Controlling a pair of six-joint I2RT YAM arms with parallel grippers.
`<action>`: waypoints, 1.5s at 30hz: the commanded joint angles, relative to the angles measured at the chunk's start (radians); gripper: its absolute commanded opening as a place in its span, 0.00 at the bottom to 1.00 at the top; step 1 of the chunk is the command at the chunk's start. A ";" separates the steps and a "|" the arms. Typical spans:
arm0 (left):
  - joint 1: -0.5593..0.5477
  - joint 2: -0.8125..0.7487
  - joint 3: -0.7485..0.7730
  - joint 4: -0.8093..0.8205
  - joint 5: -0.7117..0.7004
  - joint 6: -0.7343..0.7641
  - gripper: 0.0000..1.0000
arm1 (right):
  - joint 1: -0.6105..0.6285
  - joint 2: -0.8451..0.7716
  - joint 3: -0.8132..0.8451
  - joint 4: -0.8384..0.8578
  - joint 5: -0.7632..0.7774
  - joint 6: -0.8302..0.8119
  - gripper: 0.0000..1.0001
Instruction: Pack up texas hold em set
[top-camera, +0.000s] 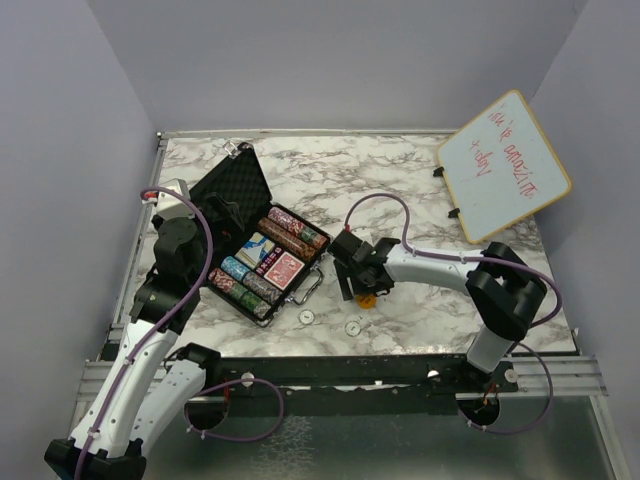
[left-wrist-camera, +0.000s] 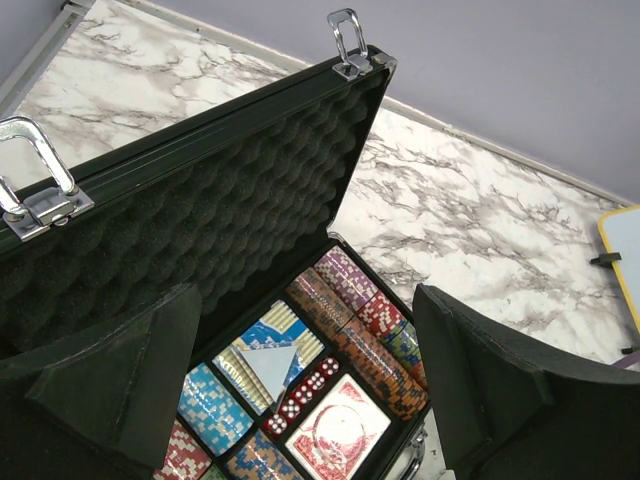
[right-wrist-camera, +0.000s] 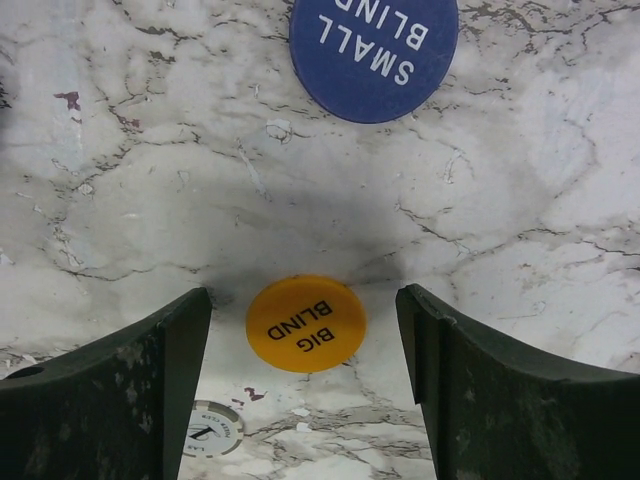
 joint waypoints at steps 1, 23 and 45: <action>0.007 -0.003 -0.010 0.016 0.026 0.006 0.94 | -0.011 -0.004 -0.027 0.011 -0.076 0.002 0.76; 0.007 0.001 -0.013 0.019 0.033 0.007 0.94 | -0.024 0.027 -0.115 0.065 -0.112 -0.016 0.71; 0.007 -0.003 -0.013 0.017 0.030 0.007 0.94 | -0.024 0.081 -0.110 -0.009 -0.163 -0.091 0.67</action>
